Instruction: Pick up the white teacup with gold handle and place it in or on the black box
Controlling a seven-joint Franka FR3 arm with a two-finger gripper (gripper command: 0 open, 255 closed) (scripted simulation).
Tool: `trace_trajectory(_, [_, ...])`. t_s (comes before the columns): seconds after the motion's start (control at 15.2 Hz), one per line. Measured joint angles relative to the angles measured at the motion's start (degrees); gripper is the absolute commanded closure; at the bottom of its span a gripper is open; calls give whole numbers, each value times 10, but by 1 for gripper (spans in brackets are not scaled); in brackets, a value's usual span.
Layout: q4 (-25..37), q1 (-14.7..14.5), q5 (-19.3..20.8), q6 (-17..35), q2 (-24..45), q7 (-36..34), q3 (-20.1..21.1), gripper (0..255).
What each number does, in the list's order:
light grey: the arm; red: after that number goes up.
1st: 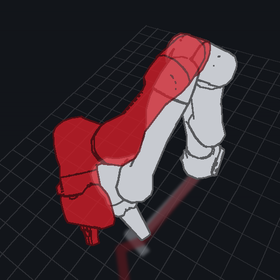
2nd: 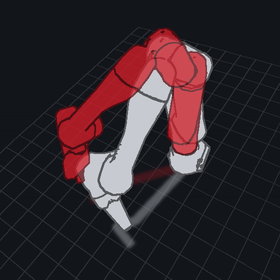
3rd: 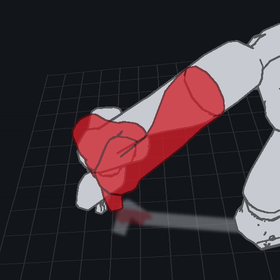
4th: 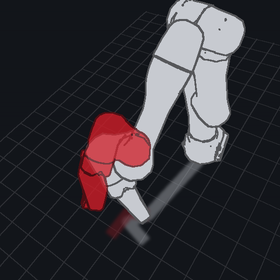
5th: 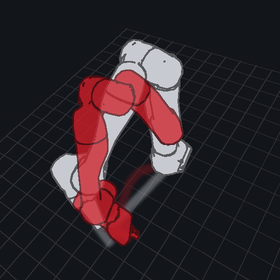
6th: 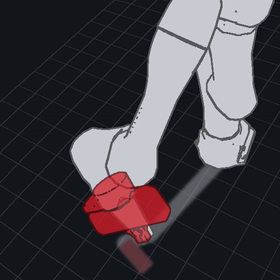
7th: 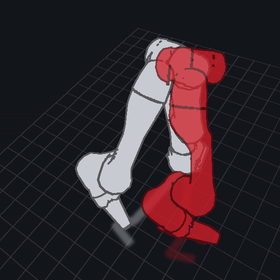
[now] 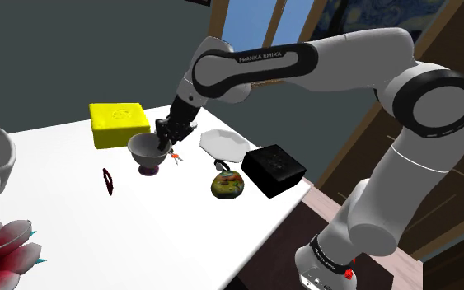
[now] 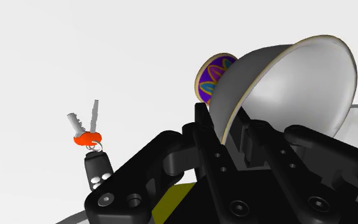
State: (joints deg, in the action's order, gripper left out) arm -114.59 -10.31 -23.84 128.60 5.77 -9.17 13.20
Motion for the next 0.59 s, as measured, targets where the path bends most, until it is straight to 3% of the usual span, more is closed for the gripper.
trace_trajectory(0.59, [41,2,11,-61,-24,-25,-2,255])
